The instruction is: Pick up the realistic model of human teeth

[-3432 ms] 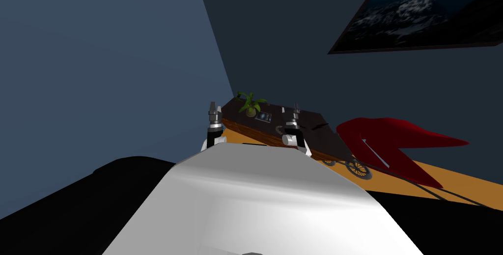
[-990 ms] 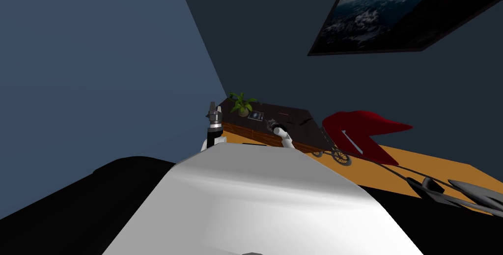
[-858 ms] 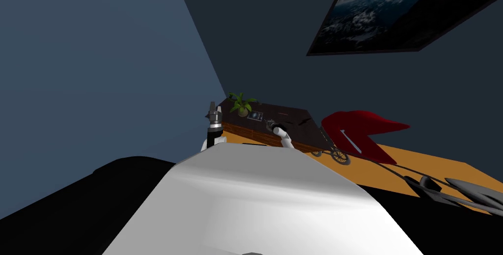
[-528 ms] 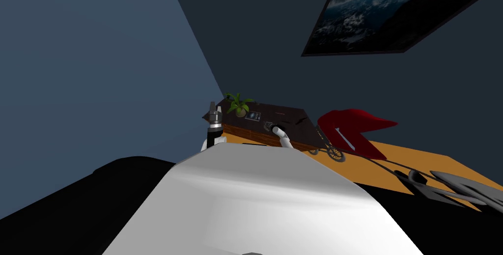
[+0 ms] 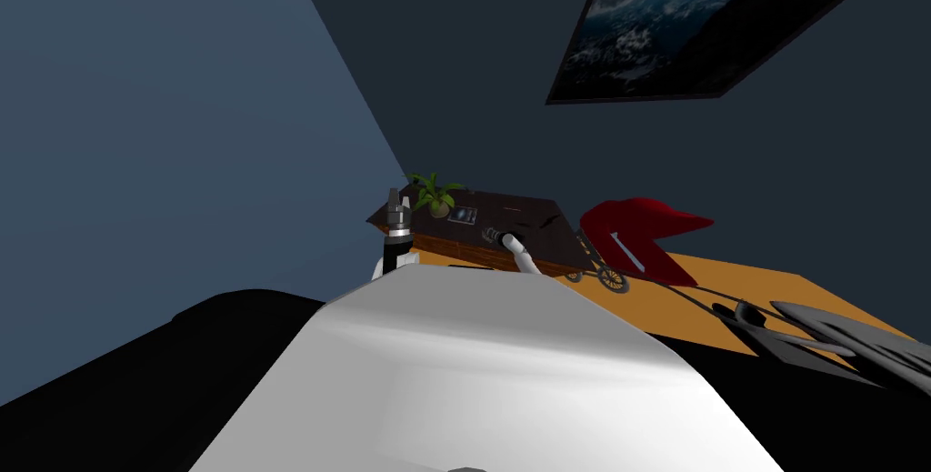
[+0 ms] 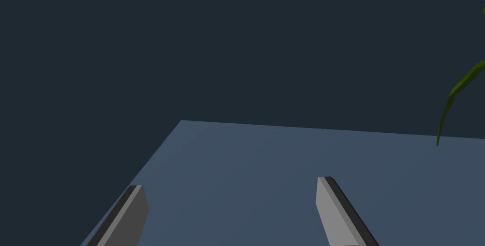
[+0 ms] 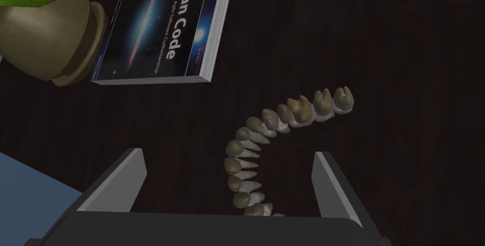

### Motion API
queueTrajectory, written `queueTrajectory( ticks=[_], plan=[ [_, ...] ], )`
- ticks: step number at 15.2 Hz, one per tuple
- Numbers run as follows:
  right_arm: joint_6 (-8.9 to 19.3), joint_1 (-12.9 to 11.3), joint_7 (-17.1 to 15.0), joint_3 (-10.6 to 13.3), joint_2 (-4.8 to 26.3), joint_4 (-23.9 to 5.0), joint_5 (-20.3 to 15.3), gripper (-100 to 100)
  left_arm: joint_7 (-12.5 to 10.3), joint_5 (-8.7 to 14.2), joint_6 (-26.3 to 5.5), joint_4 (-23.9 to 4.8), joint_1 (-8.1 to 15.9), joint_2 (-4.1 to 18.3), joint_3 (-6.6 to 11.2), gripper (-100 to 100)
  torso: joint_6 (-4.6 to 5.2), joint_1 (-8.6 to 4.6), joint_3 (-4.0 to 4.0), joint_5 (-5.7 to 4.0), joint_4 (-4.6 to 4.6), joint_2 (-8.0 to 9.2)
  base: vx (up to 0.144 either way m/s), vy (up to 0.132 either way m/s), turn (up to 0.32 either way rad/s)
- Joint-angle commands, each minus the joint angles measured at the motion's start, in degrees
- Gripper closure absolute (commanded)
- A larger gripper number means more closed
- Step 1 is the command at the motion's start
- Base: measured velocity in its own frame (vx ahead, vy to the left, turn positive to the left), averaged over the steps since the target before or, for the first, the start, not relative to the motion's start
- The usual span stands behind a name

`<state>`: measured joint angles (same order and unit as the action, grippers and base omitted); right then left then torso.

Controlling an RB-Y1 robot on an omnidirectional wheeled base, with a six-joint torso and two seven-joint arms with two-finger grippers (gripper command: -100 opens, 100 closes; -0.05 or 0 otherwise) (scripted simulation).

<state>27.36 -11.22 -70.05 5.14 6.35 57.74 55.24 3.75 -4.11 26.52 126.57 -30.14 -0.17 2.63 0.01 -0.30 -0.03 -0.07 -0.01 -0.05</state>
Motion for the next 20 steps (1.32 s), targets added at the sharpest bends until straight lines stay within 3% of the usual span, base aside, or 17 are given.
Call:
queueTrajectory(
  ticks=[1, 3, 4, 5, 7, 12, 15, 16, 17, 20],
  plan=[
    [1.53, -0.94, -1.41, -0.16, -0.34, -1.79, 1.53, -100, 0.00, 0.00, 0.00, 0.00, 0.00, 0.00, 0.00, 0, 0.00, 0.00, 0.00, 0.00, 0.00, 0.00, 0.011, -0.056, -0.032],
    [2.97, -1.80, -2.88, -0.27, -1.40, -3.56, 2.97, -100, 0.00, 0.00, 0.00, 0.00, 0.00, 0.00, 0.00, 0, 0.00, 0.04, 0.02, 0.01, 0.01, 0.03, 0.008, -0.061, -0.055],
    [1.92, -1.47, -1.93, -0.21, -0.83, -2.63, 1.96, -100, 0.00, 0.00, 0.00, 0.00, 0.00, 0.00, 0.00, 0, 0.00, 0.04, 0.02, 0.01, 0.01, 0.03, 0.008, -0.038, -0.014],
    [1.32, -2.74, -0.40, -1.37, -0.85, -5.28, 3.79, -100, 0.00, 0.00, 0.00, 0.00, 0.00, 0.00, 0.00, 0, 0.00, 0.09, 0.03, 0.02, 0.01, 0.05, -0.007, -0.013, 0.141],
    [0.38, -3.96, 1.54, -2.52, -0.75, -7.83, 5.57, -100, 0.00, 0.00, 0.00, 0.00, 0.02, -0.01, -0.01, 0, -0.05, 0.24, 0.07, 0.05, 0.03, 0.12, -0.027, -0.001, 0.215],
    [-1.02, -5.78, 4.45, -4.24, -0.62, -11.65, 8.23, -100, 0.00, 0.00, 0.00, 0.00, 0.01, -0.01, -0.01, 0, -0.04, 0.33, 0.10, 0.07, 0.04, 0.18, -0.022, 0.005, 0.117],
    [-2.43, -7.60, 7.36, -5.97, -0.48, -15.47, 10.89, -100, 0.00, 0.00, 0.00, 0.00, 0.01, -0.01, -0.01, 0, -0.04, 0.32, 0.10, 0.07, 0.04, 0.17, -0.021, 0.003, 0.137],
    [-1.95, -7.00, 6.13, -5.29, -0.67, -14.21, 9.92, -100, 0.00, 0.00, 0.00, 0.00, 0.01, -0.01, -0.01, 0, -0.04, 0.32, 0.10, 0.07, 0.04, 0.18, -0.012, -0.001, 0.064],
    [-2.17, -7.18, 6.63, -5.43, -0.68, -14.60, 10.20, 100, 0.00, 0.00, 0.00, 0.00, 0.01, -0.01, -0.01, 0, -0.01, 0.31, 0.09, 0.07, 0.04, 0.16, 0.000, 0.000, 0.000],
    [-2.23, -7.20, 6.65, -5.47, -0.63, -14.54, 10.20, 100, 0.00, 0.00, 0.00, 0.00, 0.01, -0.01, -0.01, 0, -0.06, 0.31, 0.04, 0.03, -0.01, 0.11, 0.000, -0.001, -0.004]
  ],
)
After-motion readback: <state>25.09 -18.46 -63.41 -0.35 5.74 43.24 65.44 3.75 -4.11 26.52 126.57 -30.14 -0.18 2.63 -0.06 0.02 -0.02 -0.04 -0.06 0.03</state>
